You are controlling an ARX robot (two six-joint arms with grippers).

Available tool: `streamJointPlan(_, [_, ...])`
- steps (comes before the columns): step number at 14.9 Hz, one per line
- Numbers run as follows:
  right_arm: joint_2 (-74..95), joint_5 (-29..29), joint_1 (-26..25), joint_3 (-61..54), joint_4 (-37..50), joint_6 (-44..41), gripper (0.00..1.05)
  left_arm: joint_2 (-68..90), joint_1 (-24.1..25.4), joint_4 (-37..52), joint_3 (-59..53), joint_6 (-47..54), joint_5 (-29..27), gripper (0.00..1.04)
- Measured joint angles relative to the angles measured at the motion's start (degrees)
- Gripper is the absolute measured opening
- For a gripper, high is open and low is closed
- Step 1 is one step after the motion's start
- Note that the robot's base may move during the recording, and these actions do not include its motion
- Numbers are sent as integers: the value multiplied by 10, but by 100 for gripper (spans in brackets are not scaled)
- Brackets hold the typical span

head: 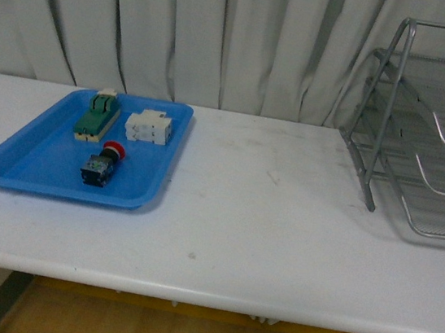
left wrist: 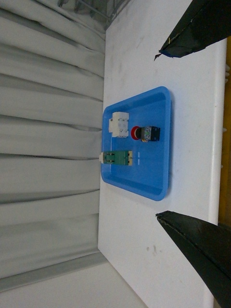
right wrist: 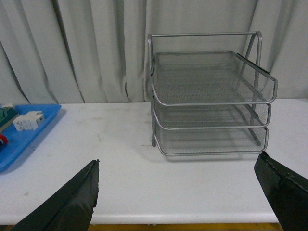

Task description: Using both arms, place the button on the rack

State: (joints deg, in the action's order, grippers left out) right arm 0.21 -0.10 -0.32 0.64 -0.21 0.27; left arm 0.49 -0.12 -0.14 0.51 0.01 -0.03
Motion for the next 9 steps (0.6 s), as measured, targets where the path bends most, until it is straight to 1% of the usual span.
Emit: streamJointPlan(9, [0, 0, 0, 0, 0, 0, 98, 0, 0, 0, 0, 0, 0, 98])
